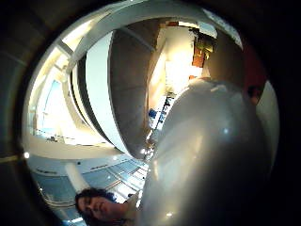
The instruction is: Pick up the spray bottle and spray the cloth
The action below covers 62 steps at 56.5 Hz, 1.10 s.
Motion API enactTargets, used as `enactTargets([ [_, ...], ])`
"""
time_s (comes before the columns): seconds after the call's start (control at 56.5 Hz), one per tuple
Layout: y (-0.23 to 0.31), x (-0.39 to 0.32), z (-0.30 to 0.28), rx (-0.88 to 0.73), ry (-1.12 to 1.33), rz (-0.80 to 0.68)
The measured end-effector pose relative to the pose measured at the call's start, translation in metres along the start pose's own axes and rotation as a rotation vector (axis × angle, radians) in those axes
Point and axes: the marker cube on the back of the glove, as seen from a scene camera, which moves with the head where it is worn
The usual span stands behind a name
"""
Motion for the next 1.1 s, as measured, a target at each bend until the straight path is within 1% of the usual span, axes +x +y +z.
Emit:
enactTargets([
  [0.035,0.009,0.001,0.0,-0.055,0.007,-0.004],
  [0.053,0.01,0.0,0.001,-0.053,-0.004,-0.005],
  [0.142,-0.003,-0.002,0.003,0.051,-0.028,-0.001],
  [0.212,0.011,0.003,-0.002,-0.047,0.002,0.005],
  [0.283,0.0,0.0,-0.002,0.026,-0.025,0.026],
  [0.301,0.002,0.001,-0.002,0.009,-0.013,0.037],
  [0.372,0.02,0.012,-0.006,-0.147,0.089,0.107],
  [0.442,0.03,0.002,-0.017,-0.194,0.104,0.149],
  [0.513,0.055,-0.008,-0.033,-0.282,0.209,0.155],
  [0.602,0.076,-0.015,-0.06,-0.242,0.435,0.164],
  [0.725,0.124,-0.037,-0.086,-0.213,0.615,0.192],
  [0.814,0.157,-0.043,-0.092,-0.245,0.706,0.23],
  [0.92,0.191,-0.056,-0.084,-0.241,0.848,0.21],
  [1.026,0.207,-0.068,-0.085,-0.236,1.019,0.205],
  [1.097,0.211,-0.073,-0.089,-0.232,1.08,0.206],
])
